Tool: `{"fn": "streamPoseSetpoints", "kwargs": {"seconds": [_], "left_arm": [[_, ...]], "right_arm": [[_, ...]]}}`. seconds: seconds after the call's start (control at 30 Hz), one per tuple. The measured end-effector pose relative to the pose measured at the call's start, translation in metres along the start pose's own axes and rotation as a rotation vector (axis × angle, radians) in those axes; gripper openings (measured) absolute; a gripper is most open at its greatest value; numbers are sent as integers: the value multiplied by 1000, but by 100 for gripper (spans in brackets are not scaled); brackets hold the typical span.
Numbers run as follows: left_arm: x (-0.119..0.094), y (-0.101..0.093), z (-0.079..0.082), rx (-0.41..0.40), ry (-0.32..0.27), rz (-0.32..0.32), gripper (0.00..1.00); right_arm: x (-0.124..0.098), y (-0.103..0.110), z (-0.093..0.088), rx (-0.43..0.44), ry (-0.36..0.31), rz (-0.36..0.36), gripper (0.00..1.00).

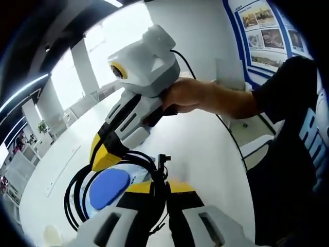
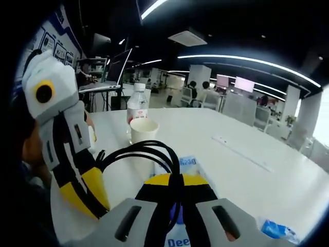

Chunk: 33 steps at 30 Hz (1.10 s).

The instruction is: Arrange the tabletop items into an orderly group along one side of the table until the central work area is clear of visible clutter.

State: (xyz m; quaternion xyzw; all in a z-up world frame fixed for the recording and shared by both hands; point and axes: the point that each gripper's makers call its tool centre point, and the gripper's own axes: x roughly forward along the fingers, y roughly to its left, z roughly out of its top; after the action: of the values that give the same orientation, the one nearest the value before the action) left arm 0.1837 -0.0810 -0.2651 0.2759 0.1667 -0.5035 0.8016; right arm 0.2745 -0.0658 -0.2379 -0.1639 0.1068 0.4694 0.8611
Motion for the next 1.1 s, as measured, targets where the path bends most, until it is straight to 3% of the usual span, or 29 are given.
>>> {"fn": "streamPoseSetpoints", "kwargs": {"seconds": [0.23, 0.57, 1.1], "left_arm": [[0, -12, 17, 41, -26, -15, 7], [7, -23, 18, 65, -10, -30, 7], [23, -40, 38, 119, -29, -89, 7]], "right_arm": [[-15, -3, -3, 9, -19, -15, 2], [-24, -11, -5, 69, -45, -11, 2], [-63, -15, -22, 89, -56, -71, 2]]}}
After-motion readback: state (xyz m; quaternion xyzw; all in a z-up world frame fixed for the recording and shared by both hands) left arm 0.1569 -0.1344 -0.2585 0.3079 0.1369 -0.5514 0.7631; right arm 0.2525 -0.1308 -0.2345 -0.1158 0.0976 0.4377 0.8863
